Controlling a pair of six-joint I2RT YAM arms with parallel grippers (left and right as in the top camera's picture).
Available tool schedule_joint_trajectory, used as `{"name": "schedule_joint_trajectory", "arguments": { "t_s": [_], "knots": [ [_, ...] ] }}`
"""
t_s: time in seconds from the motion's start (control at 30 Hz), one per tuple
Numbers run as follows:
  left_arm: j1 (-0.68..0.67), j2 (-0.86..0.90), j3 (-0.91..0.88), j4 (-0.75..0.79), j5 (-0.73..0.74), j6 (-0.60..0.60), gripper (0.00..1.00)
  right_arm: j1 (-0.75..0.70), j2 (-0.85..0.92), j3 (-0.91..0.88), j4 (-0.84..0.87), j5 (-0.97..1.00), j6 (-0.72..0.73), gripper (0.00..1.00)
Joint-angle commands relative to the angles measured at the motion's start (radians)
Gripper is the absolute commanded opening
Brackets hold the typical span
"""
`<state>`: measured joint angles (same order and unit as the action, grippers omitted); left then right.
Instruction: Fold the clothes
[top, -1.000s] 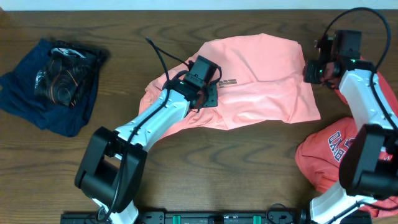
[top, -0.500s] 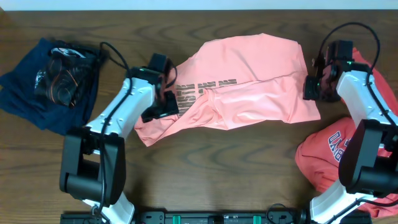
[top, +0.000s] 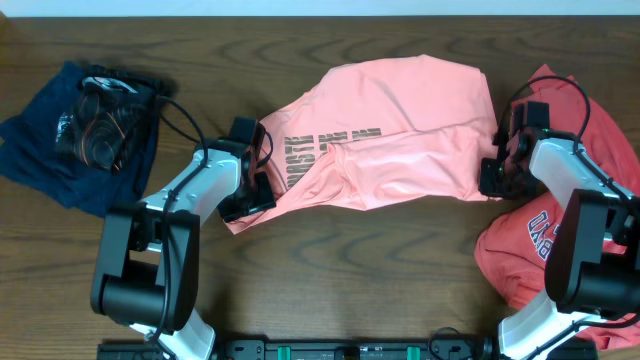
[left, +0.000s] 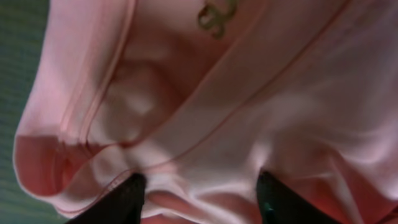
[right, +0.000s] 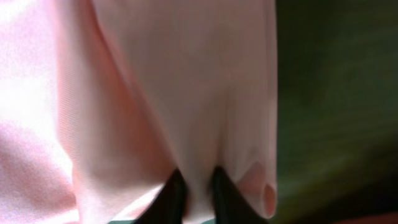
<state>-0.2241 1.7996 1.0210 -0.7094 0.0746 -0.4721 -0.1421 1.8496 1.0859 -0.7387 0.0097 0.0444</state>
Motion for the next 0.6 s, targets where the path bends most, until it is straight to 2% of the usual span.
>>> {"name": "schedule_joint_trajectory", "arguments": {
  "t_s": [0.0,0.23,0.4,0.57],
  "knots": [
    [0.005,-0.006,-0.051,-0.024,-0.014,0.0,0.54,-0.002,0.003,-0.053,-0.061,0.037,0.084,0.08],
    [0.014,-0.006,-0.077,-0.168,-0.016,0.009,0.51,-0.003,0.003,-0.085,-0.203,0.106,0.118,0.01],
    [0.078,-0.032,-0.072,-0.243,-0.015,0.043,0.51,-0.003,0.0,-0.085,-0.337,0.093,0.142,0.01],
    [0.115,-0.107,0.025,-0.297,-0.008,0.139,0.51,-0.002,-0.047,-0.064,-0.341,0.028,0.114,0.02]
  ]
}}
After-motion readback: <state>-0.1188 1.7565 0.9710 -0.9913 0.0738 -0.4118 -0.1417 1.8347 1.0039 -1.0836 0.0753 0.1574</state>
